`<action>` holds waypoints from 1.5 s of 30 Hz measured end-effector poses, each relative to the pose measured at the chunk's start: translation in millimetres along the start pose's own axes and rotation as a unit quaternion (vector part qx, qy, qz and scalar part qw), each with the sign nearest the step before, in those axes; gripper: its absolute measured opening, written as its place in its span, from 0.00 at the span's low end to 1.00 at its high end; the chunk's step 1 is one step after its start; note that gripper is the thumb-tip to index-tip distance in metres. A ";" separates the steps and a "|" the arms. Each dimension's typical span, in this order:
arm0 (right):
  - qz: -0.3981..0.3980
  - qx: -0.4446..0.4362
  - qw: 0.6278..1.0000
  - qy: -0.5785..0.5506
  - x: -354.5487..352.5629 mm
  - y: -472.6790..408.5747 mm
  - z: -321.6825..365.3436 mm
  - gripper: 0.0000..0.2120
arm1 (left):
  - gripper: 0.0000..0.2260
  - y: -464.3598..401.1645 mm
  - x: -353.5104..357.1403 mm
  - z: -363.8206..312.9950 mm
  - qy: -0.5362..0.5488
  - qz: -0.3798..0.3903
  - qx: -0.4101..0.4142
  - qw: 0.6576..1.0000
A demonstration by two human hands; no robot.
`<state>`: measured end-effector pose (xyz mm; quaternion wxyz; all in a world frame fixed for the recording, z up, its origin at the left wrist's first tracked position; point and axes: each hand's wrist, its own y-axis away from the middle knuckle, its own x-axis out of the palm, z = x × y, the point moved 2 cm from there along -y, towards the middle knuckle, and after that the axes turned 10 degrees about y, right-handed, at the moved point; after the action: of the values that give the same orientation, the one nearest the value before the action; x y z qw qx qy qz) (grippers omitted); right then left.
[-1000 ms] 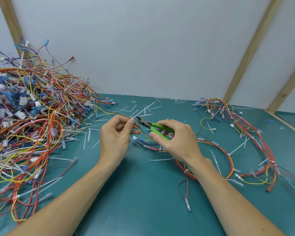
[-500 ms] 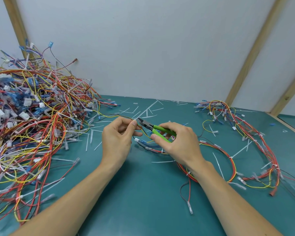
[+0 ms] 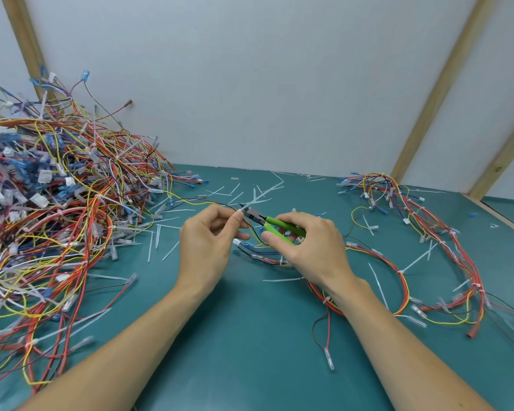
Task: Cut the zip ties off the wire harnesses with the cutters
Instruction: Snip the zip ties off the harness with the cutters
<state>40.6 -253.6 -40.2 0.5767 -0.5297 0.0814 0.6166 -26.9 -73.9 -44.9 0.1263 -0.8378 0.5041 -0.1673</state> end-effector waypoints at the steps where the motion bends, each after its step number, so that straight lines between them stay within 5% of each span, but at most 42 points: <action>1: 0.001 0.002 1.000 -0.003 0.4 0.0 -0.5 0.17 | 0.07 0.1 0.2 0.2 0.000 0.001 0.000 1.000; 29: -0.006 -0.012 1.000 -0.023 -2.2 0.5 1.9 0.16 | 0.07 -1.5 -2.7 -1.5 0.000 -0.008 0.012 1.000; 45: 0.090 0.007 0.989 -0.121 0.1 -0.9 -3.3 0.18 | 0.07 0.0 -2.0 -1.3 -0.033 0.005 0.019 0.999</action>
<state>43.2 -255.6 -41.2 0.5281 -0.4379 0.0631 0.7249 -28.3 -72.2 -44.0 0.1598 -0.8378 0.5004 -0.1488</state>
